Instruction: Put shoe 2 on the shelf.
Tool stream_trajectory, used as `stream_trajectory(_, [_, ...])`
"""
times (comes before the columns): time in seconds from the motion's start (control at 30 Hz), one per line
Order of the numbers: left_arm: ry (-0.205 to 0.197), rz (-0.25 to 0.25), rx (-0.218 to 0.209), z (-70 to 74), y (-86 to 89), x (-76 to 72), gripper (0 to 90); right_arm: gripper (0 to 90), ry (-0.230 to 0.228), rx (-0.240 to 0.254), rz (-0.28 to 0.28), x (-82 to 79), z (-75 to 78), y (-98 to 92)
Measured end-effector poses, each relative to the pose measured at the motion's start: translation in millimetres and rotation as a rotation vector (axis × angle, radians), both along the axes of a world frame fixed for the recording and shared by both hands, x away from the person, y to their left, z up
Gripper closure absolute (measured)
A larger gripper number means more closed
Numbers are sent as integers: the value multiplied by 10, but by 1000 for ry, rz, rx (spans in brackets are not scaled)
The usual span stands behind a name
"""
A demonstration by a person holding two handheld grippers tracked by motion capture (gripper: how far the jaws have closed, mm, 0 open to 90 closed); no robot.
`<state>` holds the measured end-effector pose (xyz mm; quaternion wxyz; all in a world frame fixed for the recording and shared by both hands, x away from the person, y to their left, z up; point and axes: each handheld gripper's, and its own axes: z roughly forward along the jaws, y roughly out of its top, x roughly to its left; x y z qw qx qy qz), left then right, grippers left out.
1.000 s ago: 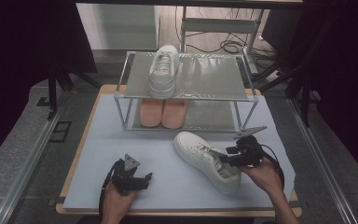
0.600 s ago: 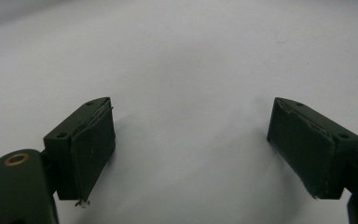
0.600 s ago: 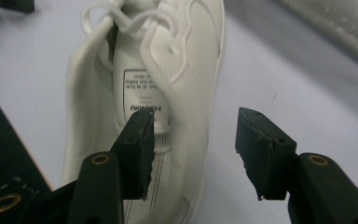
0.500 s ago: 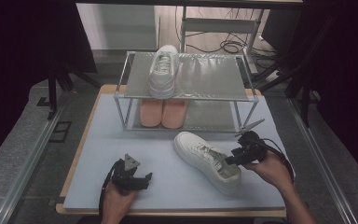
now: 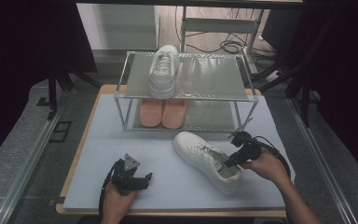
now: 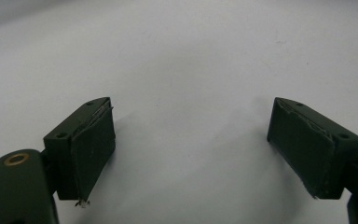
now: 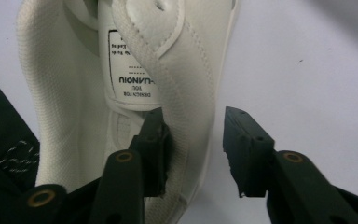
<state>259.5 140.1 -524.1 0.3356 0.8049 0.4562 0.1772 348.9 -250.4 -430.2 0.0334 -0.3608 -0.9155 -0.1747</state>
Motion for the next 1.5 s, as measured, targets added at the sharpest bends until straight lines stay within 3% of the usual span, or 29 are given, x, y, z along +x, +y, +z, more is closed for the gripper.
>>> stream_trajectory(0.1, [0,0,0,0,0,0,149,661,19,-7,2,11,2,21])
stream_trajectory(0.27, [0,0,0,0,0,0,149,776,6,-50,-22,3,26,49])
stream_trajectory(0.67, [1,0,-1,0,0,1,149,836,43,83,-100,13,35,-95])
stream_trajectory(0.87, [1,1,-1,0,0,1,149,842,55,126,-113,-1,72,-132])
stream_trajectory(1.03, [1,1,-1,0,0,1,149,844,91,191,-117,-12,106,-165])
stream_trajectory(1.2, [1,1,-1,0,0,1,149,844,87,235,-113,-27,199,-185])
stream_trajectory(1.5, [0,-1,0,0,1,3,149,844,77,272,-133,-33,417,-254])
